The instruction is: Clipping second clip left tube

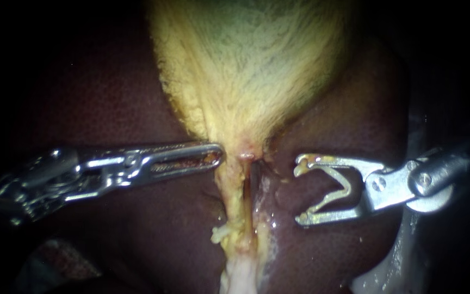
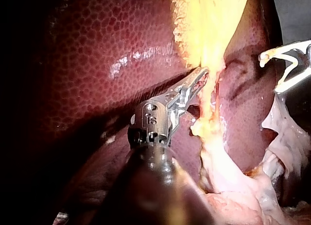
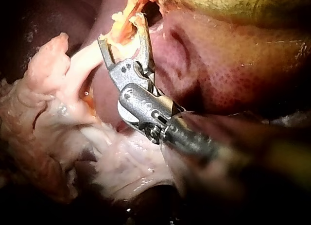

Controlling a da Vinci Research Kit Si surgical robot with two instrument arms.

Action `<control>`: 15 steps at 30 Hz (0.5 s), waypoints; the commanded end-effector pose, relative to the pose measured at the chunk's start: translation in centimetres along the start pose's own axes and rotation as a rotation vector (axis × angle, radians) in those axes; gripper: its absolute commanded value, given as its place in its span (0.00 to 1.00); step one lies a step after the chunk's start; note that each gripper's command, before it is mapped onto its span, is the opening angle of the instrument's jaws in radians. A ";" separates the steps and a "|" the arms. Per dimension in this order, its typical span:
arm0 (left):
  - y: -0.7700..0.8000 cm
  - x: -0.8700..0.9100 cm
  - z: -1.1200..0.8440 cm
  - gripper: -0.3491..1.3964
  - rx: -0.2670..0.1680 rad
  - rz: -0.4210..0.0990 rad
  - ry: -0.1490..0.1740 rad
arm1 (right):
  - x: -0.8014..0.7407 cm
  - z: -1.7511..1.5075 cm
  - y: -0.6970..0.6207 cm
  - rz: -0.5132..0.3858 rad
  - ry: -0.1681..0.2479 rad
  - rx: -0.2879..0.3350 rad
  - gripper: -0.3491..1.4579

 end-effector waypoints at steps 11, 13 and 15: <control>0.05 -0.12 -0.36 0.00 -0.005 -0.003 0.001 | -0.07 0.47 -0.21 0.002 0.014 0.036 0.52; 0.08 -0.15 -0.48 0.00 -0.013 -0.005 -0.002 | -0.10 0.62 -0.28 0.015 0.018 0.049 0.52; 0.10 -0.19 -0.60 0.00 -0.024 -0.006 -0.003 | -0.13 0.80 -0.35 0.026 0.021 0.060 0.52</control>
